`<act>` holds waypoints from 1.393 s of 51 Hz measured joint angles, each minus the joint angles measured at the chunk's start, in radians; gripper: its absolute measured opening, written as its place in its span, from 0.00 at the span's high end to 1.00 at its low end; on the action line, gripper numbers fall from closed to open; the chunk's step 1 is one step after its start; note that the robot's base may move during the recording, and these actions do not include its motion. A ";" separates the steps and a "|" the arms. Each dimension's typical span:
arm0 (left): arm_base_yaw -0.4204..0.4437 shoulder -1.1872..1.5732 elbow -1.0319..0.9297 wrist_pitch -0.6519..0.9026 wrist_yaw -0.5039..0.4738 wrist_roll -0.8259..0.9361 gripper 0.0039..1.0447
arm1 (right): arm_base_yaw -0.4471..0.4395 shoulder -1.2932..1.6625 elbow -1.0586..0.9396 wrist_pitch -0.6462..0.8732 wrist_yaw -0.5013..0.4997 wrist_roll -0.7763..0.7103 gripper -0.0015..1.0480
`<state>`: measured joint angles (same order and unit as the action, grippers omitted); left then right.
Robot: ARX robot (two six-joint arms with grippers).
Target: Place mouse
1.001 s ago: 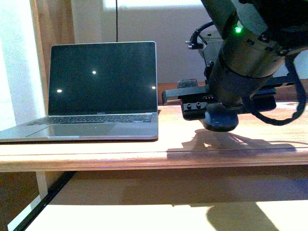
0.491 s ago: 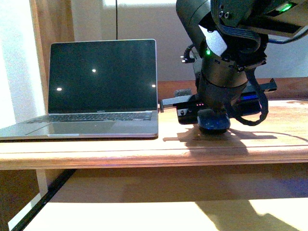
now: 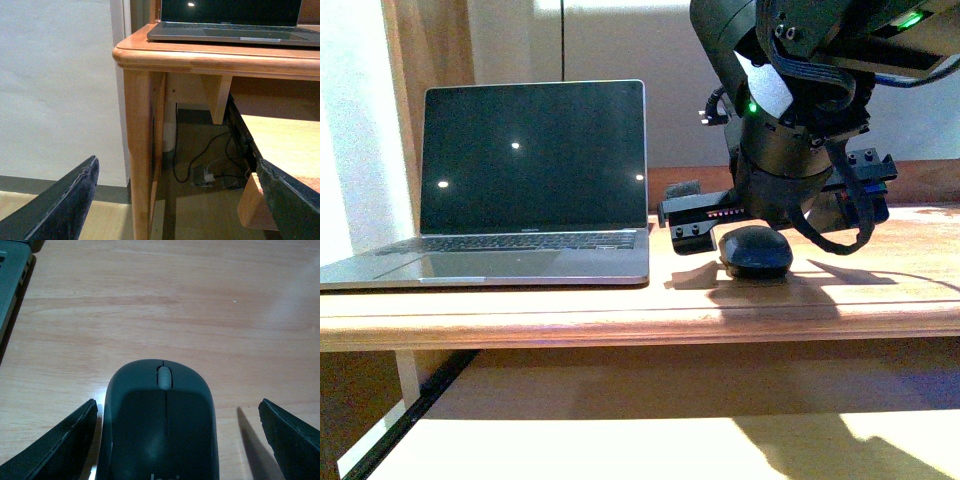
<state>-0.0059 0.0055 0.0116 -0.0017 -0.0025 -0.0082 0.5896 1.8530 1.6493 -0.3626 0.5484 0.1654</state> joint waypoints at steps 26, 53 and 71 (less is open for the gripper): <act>0.000 0.000 0.000 0.000 0.000 0.000 0.07 | -0.090 -0.352 -0.275 0.161 -0.275 0.019 0.07; 0.000 0.000 0.000 0.000 0.000 0.000 0.07 | -0.607 -1.015 -0.981 0.268 -1.039 -0.112 0.07; 0.000 0.000 0.000 0.000 0.000 0.000 0.07 | -0.997 -1.023 -1.149 0.074 -1.605 -0.530 0.07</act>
<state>-0.0059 0.0055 0.0116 -0.0017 -0.0025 -0.0082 -0.4076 0.8295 0.5003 -0.2890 -1.0569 -0.3645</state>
